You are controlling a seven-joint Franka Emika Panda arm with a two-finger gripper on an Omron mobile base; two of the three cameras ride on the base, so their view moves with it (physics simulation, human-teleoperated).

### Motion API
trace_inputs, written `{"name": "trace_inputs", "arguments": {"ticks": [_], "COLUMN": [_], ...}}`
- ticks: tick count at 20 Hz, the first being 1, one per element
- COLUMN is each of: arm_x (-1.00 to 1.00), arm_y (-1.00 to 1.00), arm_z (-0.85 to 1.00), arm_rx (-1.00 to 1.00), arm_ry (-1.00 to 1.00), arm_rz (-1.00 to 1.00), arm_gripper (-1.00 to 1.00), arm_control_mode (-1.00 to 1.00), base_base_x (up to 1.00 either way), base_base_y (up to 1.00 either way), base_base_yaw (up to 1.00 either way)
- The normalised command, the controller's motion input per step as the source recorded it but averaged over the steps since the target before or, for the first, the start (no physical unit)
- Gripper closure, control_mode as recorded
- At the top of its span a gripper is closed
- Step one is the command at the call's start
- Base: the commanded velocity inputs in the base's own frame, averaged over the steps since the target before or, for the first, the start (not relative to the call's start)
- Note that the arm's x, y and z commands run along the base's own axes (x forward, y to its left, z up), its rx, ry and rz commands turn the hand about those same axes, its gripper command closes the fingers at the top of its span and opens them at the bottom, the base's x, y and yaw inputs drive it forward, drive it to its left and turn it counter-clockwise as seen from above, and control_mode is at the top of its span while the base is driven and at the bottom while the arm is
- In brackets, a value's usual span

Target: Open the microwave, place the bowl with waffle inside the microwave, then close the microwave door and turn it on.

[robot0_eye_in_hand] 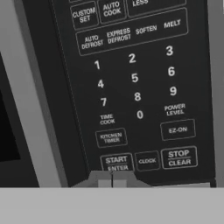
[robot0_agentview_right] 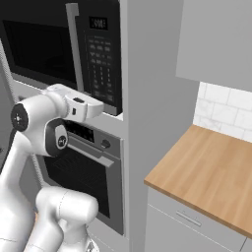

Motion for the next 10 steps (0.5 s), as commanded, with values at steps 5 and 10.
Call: {"name": "trace_inputs", "arguments": {"ticks": [5,10], "arm_x": [0.18,0.16], "arm_y": [0.05,0.02], "arm_z": [-0.07,-0.05], "arm_rx": [0.0,0.0], "arm_ry": [0.0,0.0], "arm_rz": [0.02,0.01], "arm_gripper": [1.0,1.0], "arm_control_mode": [-1.0,-1.0], "base_base_x": [0.0,0.0], "base_base_y": [0.0,0.0], "base_base_yaw": [0.0,0.0]}}
